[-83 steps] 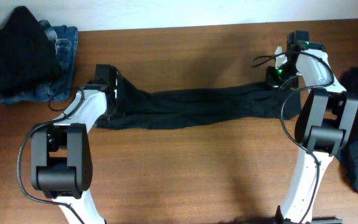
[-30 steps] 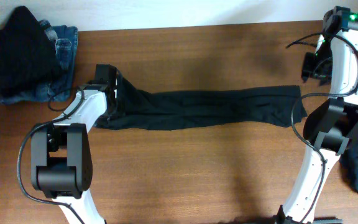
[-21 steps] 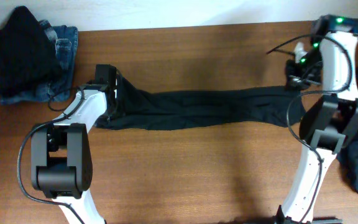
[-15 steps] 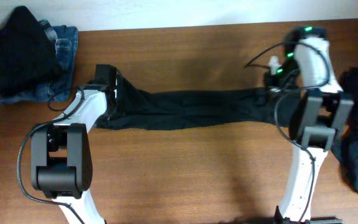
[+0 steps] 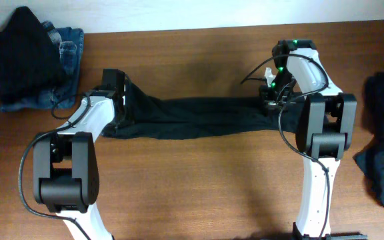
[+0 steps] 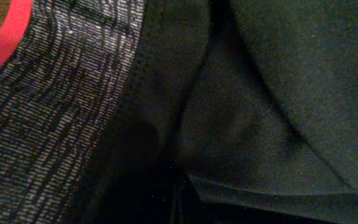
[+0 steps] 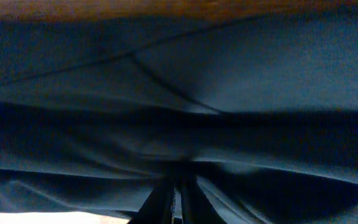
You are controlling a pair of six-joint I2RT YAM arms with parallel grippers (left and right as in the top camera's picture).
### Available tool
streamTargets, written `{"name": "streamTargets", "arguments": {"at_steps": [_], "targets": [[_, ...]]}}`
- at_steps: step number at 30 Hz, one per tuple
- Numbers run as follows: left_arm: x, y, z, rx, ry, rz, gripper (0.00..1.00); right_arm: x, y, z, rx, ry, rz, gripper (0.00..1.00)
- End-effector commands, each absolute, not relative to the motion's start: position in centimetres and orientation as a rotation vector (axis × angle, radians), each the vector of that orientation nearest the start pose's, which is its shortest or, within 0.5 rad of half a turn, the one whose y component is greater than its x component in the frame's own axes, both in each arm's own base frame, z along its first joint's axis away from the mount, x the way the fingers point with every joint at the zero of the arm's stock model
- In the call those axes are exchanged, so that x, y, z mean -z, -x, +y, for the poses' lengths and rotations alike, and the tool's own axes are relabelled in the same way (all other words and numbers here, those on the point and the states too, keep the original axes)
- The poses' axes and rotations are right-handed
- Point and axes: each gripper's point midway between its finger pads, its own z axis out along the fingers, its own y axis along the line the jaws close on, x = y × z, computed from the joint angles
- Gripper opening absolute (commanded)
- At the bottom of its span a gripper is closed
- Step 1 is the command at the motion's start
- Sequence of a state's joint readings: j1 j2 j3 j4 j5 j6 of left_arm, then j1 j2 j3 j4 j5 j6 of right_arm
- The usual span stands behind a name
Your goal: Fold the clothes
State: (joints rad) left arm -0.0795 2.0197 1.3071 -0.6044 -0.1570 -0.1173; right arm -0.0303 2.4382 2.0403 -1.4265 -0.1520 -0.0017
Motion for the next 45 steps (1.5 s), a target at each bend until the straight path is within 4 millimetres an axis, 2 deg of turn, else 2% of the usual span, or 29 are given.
{"name": "streamTargets", "arguments": {"at_steps": [1,7,15,21,26,29,33,37,41,45], "targets": [[2.5,-40.3,0.3,-0.215,0.098,2.947,0.02,-1.0,-40.9,-0.5,-0.204,-0.140,3.376,0.11],[2.5,-40.2,0.4,-0.236,0.037,2.953,0.02,-1.0,-40.9,-2.3,-0.214,-0.214,3.368,0.15],[2.1,-39.8,2.6,-0.422,0.033,2.946,0.02,-0.8,-40.2,-5.6,-0.130,-0.293,3.379,0.20],[2.1,-39.3,4.4,-0.429,0.097,2.965,0.02,0.4,-39.6,-8.0,-0.093,-0.379,3.373,0.21],[2.1,-39.0,5.8,-0.433,0.151,2.970,0.02,1.4,-39.3,-9.2,-0.098,-0.431,3.357,0.20],[2.2,-39.1,6.1,-0.423,0.165,2.970,0.02,2.0,-39.4,-9.8,-0.097,-0.453,3.340,0.20],[2.1,-39.5,6.2,-0.421,0.173,2.949,0.05,2.2,-39.8,-11.9,0.019,-0.570,3.291,0.20],[1.9,-40.0,6.5,-0.419,0.186,2.929,0.06,2.3,-40.1,-12.9,0.032,-0.595,3.262,0.20],[0.5,-41.2,6.6,-0.415,0.190,2.910,0.06,2.3,-40.8,-13.6,0.032,-0.643,3.217,0.21],[-2.5,-42.7,6.4,-0.394,0.188,2.907,0.06,1.8,-41.8,-13.8,0.026,-0.636,3.179,0.21]]}}
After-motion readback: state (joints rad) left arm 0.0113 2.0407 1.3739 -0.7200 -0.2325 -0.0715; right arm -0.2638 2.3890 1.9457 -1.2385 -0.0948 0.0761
